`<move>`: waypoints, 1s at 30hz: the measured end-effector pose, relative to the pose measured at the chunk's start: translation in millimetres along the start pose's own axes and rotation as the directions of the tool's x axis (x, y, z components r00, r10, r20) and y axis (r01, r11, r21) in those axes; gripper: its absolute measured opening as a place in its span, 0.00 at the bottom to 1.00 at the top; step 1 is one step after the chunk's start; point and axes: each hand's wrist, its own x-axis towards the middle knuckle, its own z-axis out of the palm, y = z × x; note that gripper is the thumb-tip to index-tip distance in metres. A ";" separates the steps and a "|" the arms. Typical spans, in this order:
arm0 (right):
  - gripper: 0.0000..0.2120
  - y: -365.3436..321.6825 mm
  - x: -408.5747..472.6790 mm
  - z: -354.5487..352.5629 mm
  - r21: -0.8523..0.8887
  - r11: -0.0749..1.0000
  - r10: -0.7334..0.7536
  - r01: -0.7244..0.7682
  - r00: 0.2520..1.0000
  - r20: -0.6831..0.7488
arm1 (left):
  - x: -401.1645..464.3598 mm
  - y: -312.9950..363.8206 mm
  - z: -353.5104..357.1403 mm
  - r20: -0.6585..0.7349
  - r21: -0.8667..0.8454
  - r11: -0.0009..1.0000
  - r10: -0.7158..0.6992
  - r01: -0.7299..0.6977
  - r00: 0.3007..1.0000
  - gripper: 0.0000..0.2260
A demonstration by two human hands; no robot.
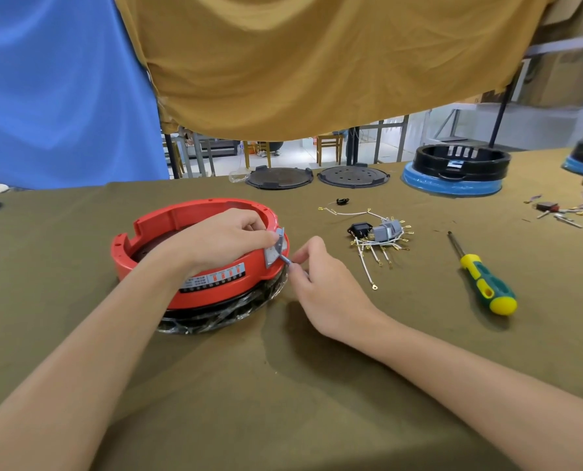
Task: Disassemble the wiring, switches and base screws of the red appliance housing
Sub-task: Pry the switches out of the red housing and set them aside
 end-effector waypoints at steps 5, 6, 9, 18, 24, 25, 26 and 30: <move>0.04 -2.7 0.7 0.3 0.087 0.990 0.109 -0.112 0.993 0.035 | 1.3 -1.4 0.6 -0.007 0.026 1.000 0.009 -0.009 1.000 0.16; 0.04 -3.5 1.4 0.5 0.194 0.962 0.183 -0.193 0.981 0.068 | 1.4 -1.4 0.7 -0.012 0.035 0.999 0.010 -0.010 1.000 0.16; 0.12 -8.1 4.7 -2.9 0.631 0.653 0.283 -0.418 0.908 0.309 | 1.2 -1.6 1.2 -0.023 0.057 0.998 0.006 -0.005 1.000 0.15; 0.06 -9.9 1.8 1.0 0.096 0.982 0.157 -0.160 0.987 0.035 | 0.4 -0.2 1.8 -0.026 0.070 0.998 -0.004 0.006 1.000 0.14; 0.05 -12.7 -4.4 -2.5 -0.158 0.986 -0.060 0.061 0.998 0.009 | 1.0 -0.3 1.6 -0.025 0.052 0.998 -0.019 0.021 0.999 0.12; 0.05 -11.9 -4.3 -3.7 -0.142 0.987 -0.071 0.072 0.997 0.016 | 1.0 -0.4 1.5 -0.022 0.047 0.999 -0.019 0.020 1.000 0.12; 0.04 -10.5 -4.1 -5.5 -0.121 0.990 -0.066 0.068 0.998 0.020 | 0.8 -0.6 1.7 -0.020 0.044 0.999 -0.018 0.019 1.000 0.12; 0.04 -5.0 -1.0 -9.8 -0.055 0.998 0.010 -0.009 1.000 0.013 | 0.9 -1.2 0.7 -0.018 0.046 0.999 -0.009 0.010 1.000 0.13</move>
